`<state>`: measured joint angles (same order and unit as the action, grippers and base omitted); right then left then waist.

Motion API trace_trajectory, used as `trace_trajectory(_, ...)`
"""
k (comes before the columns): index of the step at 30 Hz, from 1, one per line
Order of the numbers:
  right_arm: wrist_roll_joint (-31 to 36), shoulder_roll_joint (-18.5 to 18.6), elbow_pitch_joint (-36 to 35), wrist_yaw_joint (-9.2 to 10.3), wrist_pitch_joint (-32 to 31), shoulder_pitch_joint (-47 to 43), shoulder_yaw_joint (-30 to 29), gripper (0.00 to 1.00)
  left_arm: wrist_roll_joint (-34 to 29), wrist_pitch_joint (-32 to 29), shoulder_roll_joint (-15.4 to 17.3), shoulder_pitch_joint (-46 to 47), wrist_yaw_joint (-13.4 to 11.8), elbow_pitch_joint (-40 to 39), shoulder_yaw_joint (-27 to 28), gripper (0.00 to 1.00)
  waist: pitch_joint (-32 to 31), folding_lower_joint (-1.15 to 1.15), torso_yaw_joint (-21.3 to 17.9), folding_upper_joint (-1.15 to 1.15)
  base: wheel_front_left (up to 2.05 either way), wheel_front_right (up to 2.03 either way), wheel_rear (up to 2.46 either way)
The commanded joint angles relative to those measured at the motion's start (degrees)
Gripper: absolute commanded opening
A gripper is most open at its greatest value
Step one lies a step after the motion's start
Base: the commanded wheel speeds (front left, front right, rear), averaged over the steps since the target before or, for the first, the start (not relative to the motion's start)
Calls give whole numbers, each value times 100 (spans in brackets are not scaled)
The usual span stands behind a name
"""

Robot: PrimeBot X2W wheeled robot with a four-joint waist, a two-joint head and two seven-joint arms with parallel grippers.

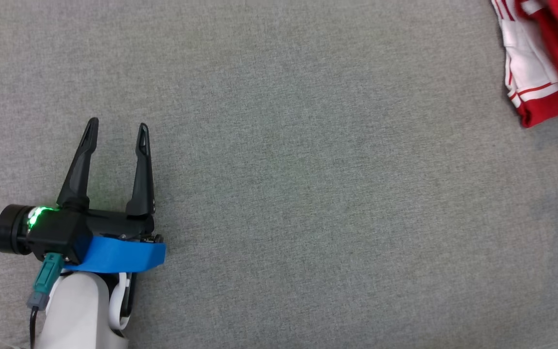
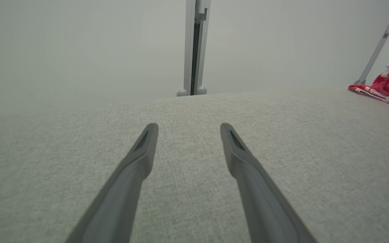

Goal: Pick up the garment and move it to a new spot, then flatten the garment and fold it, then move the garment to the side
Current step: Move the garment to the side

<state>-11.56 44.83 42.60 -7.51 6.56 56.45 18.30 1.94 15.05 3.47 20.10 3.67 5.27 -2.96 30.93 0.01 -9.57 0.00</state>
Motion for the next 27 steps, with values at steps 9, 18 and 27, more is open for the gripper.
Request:
trace_trajectory(9, -161, 87, 676, 5, -173, 417, -100, 13, -56, 14, 44, 243, -8, -44, -42, 100, 234, -1, 70, 0, 0, 0, 0)
trace_trajectory(18, 148, -188, 1159, 5, 328, 476, -407, 100, 5, 15, 27, 118, -64, -12, -7, 100, -39, -1, 83, 0, 0, 0, 0)
trace_trajectory(27, 530, -987, 618, 5, 831, 26, -617, 100, 174, 15, -6, -273, -144, 47, 106, 100, -854, -1, 114, 0, 0, 0, 0)
